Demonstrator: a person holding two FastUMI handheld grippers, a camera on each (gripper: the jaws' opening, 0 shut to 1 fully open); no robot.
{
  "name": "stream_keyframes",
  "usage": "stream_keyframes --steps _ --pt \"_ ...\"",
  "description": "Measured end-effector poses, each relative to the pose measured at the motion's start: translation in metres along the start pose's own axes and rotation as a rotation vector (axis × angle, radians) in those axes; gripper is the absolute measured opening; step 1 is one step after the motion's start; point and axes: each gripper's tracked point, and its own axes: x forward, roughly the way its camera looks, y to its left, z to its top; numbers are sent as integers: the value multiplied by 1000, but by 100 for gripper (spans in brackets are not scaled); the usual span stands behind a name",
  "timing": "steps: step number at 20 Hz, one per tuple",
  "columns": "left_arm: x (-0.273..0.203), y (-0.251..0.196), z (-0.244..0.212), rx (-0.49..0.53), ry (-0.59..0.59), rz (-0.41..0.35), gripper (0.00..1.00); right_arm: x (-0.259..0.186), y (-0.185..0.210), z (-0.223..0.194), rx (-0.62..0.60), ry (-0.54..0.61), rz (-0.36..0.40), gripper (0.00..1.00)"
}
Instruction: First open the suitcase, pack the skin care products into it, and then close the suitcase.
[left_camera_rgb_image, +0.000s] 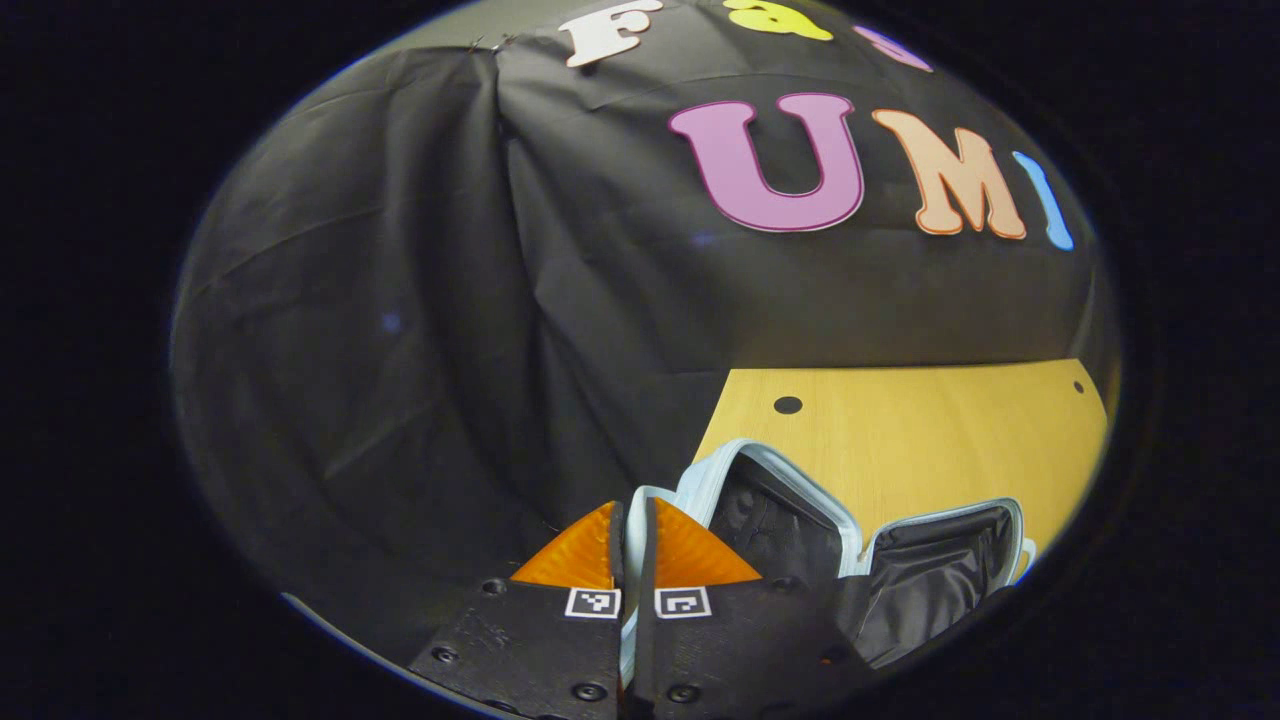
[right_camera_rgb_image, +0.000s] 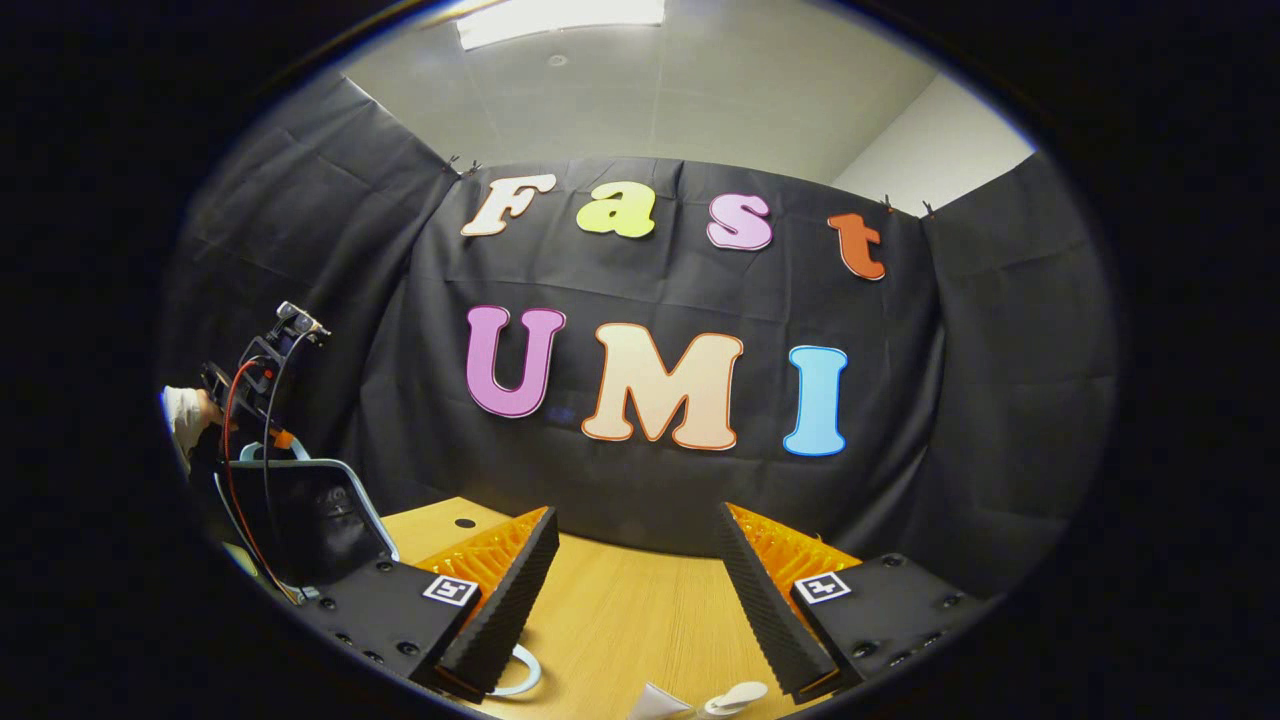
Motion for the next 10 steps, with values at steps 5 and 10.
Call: stream_keyframes --steps 5,10 --pt "42 23 -58 -93 130 18 0 1 15 -4 -22 22 14 98" --pt "63 21 -90 -132 197 35 0 3 20 -11 -47 48 23 99"
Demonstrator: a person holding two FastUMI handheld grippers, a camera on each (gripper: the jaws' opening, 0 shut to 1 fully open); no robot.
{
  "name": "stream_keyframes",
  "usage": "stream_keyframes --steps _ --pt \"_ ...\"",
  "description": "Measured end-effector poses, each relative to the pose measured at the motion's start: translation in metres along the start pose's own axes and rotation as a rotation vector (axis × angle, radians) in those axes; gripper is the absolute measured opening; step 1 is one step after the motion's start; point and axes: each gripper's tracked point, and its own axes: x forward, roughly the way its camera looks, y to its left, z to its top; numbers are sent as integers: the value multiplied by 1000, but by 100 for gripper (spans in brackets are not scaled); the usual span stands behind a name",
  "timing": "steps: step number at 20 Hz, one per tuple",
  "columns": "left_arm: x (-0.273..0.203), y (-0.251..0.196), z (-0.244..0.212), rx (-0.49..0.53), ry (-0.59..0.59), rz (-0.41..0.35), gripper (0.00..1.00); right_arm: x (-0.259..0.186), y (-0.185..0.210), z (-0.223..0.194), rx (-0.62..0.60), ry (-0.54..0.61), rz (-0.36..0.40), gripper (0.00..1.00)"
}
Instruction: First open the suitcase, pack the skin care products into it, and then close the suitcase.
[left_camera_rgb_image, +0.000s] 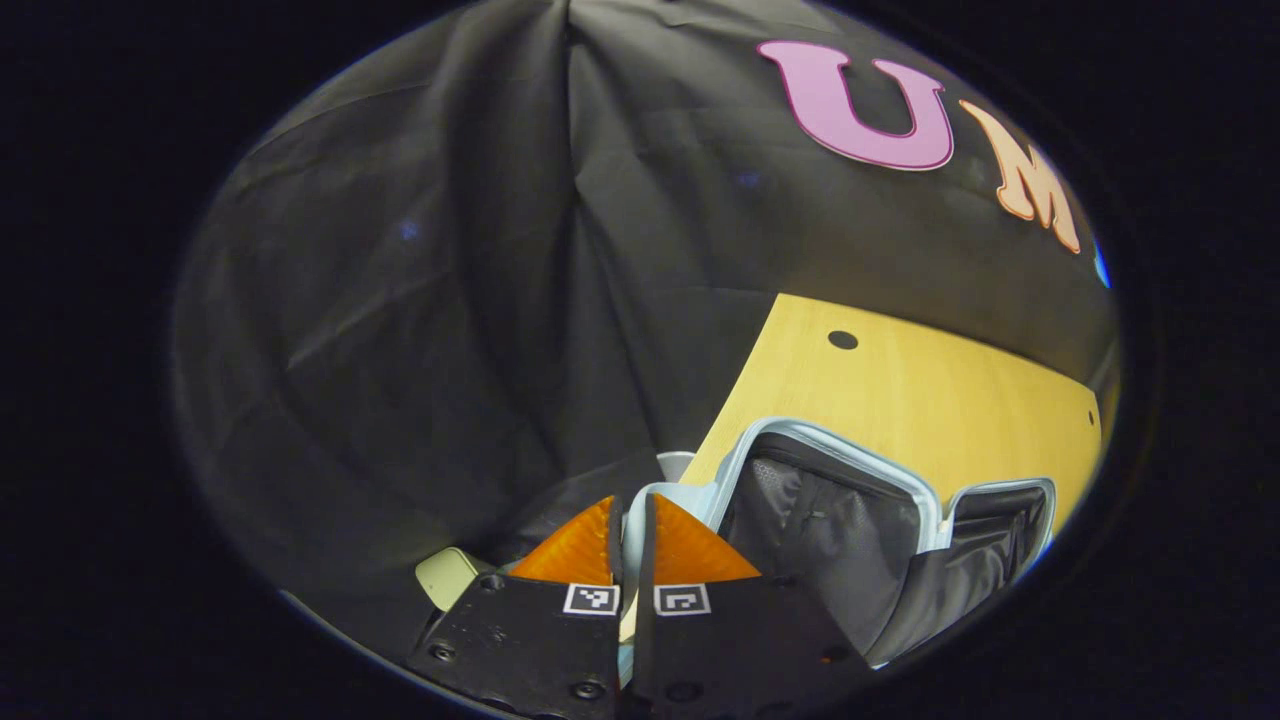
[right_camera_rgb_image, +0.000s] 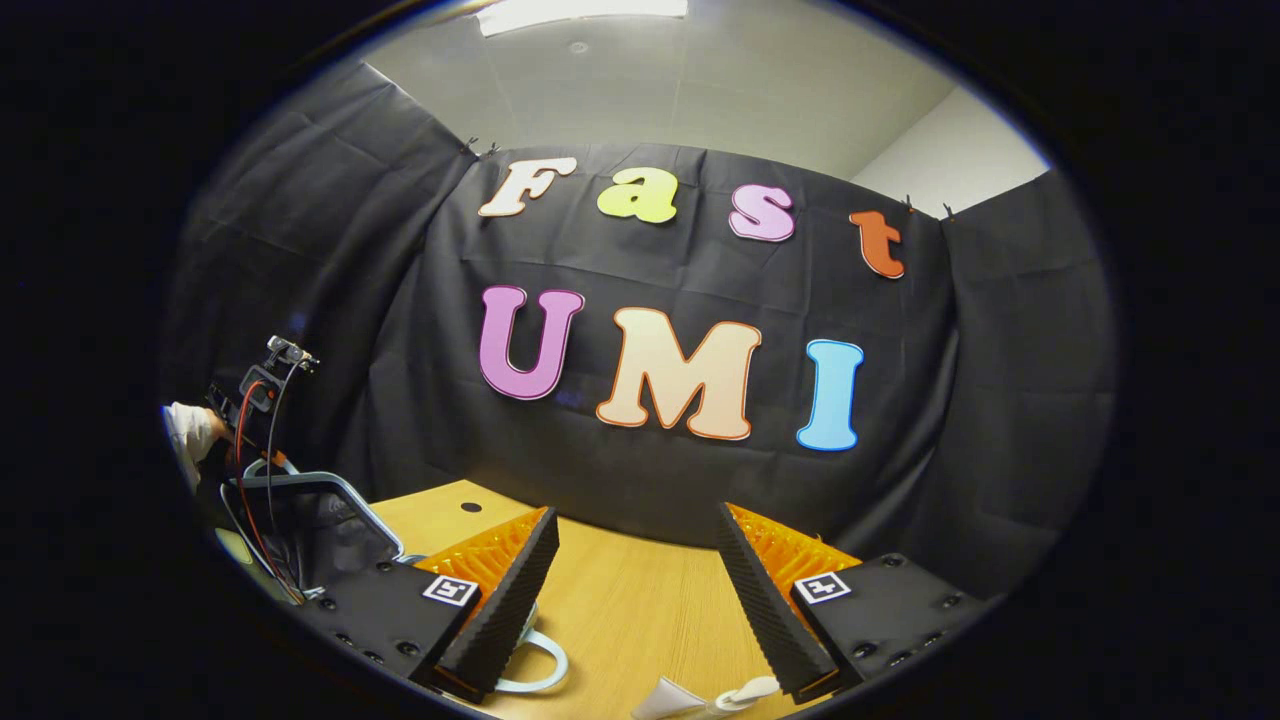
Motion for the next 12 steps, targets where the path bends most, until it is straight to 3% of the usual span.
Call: stream_keyframes --steps 6,8,9,12 --pt "11 4 -5 33 -15 14 0 2 -4 -8 -8 27 -6 100" --pt "12 19 -7 73 -26 87 8 0 -6 -9 -10 29 -11 100" --pt "12 18 -1 72 -55 90 19 -1 -9 -9 -12 29 -15 100" --pt "2 10 28 62 -163 97 100 -4 -15 -10 -6 29 -27 100"
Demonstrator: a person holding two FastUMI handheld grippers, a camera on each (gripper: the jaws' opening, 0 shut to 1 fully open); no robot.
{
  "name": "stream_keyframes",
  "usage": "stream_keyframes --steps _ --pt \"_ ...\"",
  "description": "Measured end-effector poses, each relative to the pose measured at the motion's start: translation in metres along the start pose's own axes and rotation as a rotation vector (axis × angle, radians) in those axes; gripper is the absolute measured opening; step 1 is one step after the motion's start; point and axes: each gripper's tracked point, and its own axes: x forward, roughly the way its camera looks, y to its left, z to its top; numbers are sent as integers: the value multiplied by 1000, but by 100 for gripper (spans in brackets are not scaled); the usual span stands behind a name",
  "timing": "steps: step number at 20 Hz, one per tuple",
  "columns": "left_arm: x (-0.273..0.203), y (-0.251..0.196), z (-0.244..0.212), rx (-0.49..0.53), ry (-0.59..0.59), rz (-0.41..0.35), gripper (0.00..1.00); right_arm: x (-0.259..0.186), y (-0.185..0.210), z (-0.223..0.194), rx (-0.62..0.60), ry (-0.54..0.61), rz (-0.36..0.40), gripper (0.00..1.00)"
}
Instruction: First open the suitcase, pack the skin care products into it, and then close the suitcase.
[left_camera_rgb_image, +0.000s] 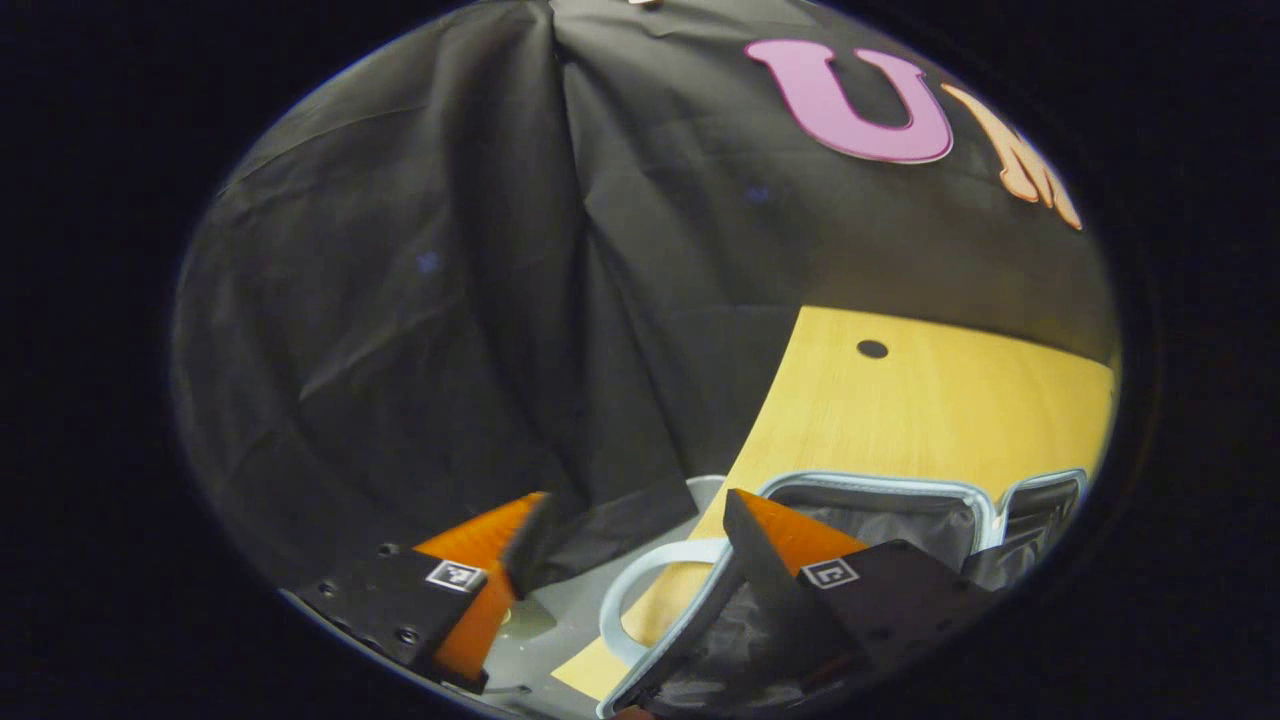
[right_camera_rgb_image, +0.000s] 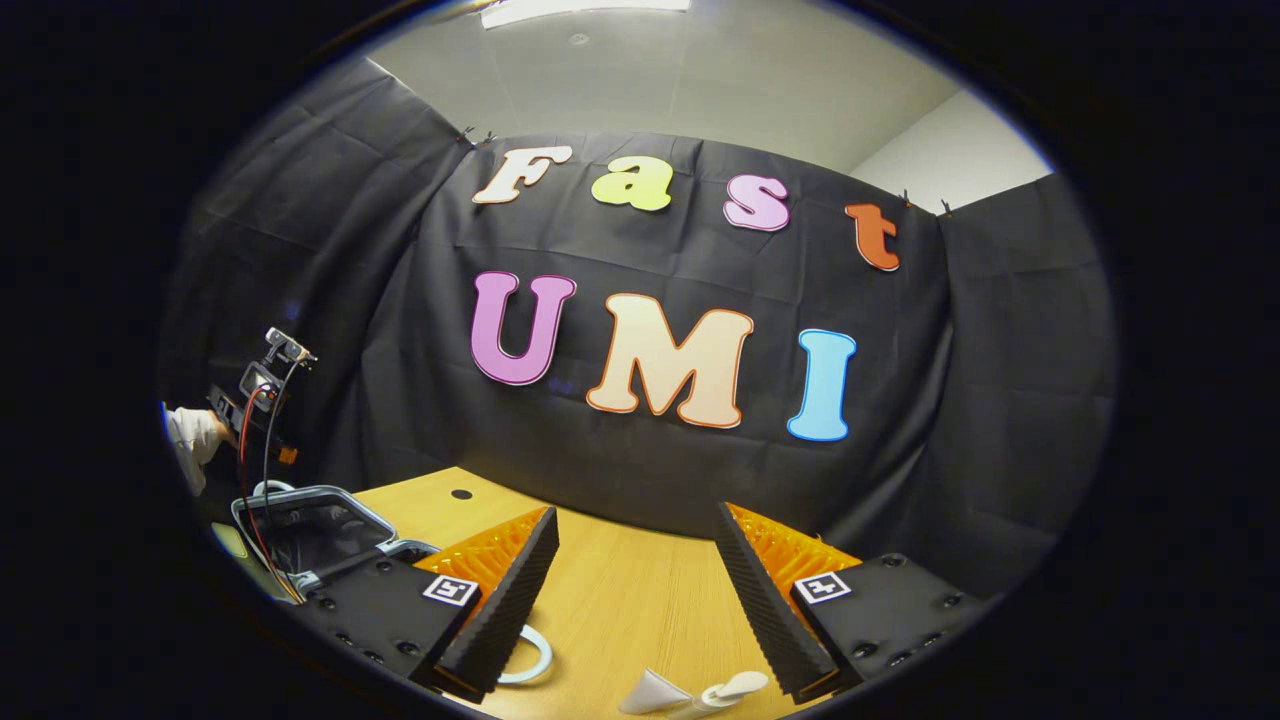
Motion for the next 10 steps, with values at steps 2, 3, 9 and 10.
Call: stream_keyframes --steps 2,3,9,10 --pt "-21 -5 27 -11 -100 -5 95 -2 -6 0 12 -2 -8 100" --pt "-32 -11 41 -20 -159 -16 95 -2 -9 0 20 -5 -10 100" --pt "-153 -56 114 -52 -420 -121 95 2 -33 10 68 -46 -10 100" --pt "-172 -64 123 -64 -438 -144 95 2 -38 12 72 -52 -7 100"
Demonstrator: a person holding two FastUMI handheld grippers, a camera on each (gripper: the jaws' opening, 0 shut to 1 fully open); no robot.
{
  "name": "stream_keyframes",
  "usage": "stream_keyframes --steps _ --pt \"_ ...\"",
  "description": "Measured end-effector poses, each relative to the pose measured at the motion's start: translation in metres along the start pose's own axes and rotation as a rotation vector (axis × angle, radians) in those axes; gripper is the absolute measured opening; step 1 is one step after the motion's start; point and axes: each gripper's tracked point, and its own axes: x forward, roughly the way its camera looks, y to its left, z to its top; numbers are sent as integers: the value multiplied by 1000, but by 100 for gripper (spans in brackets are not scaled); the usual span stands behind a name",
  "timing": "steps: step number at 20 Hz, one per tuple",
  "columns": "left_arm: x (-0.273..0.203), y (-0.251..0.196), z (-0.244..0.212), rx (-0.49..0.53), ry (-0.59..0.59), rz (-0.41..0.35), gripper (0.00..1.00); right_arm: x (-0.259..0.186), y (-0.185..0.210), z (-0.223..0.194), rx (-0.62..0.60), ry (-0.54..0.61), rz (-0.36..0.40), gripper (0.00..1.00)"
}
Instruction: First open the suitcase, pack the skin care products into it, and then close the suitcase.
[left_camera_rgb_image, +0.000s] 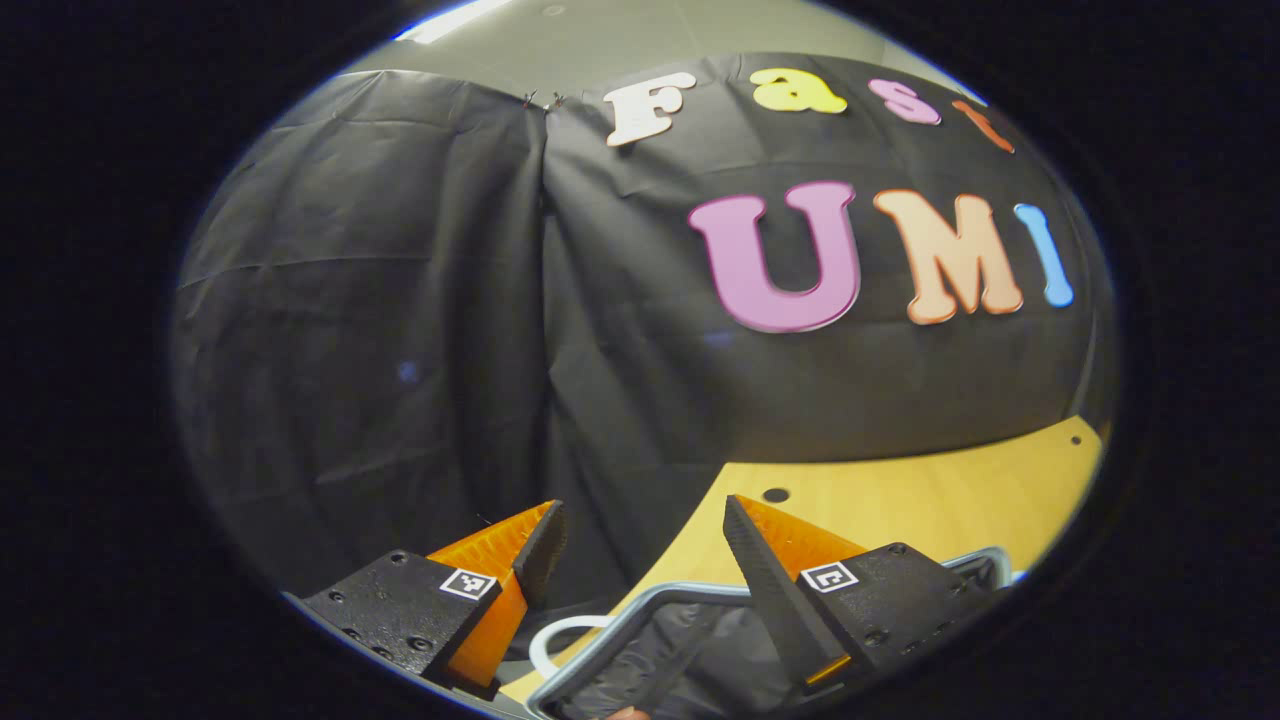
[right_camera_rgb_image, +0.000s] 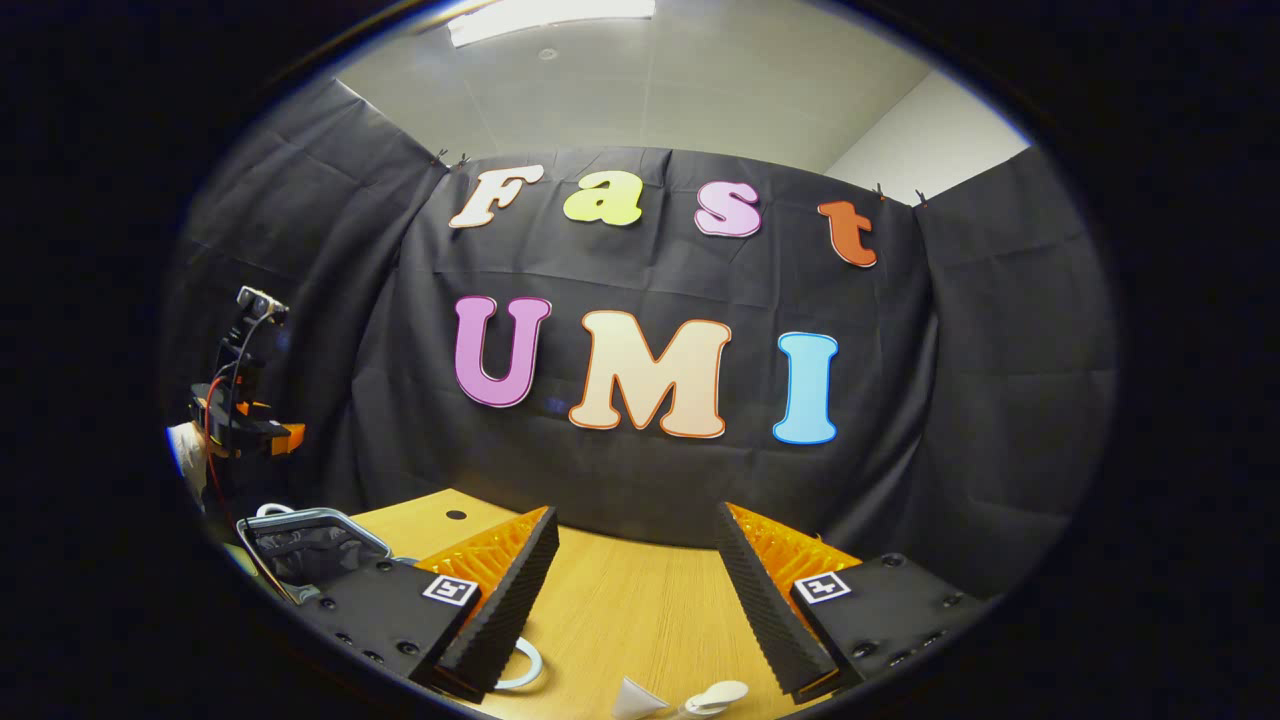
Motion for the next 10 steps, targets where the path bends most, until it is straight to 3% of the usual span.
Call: stream_keyframes --steps 5,10 --pt "-53 -39 50 -36 -76 -115 94 -1 -28 8 20 -34 5 99" --pt "-92 -140 67 -65 -120 -250 94 -3 -57 5 56 -37 7 99"
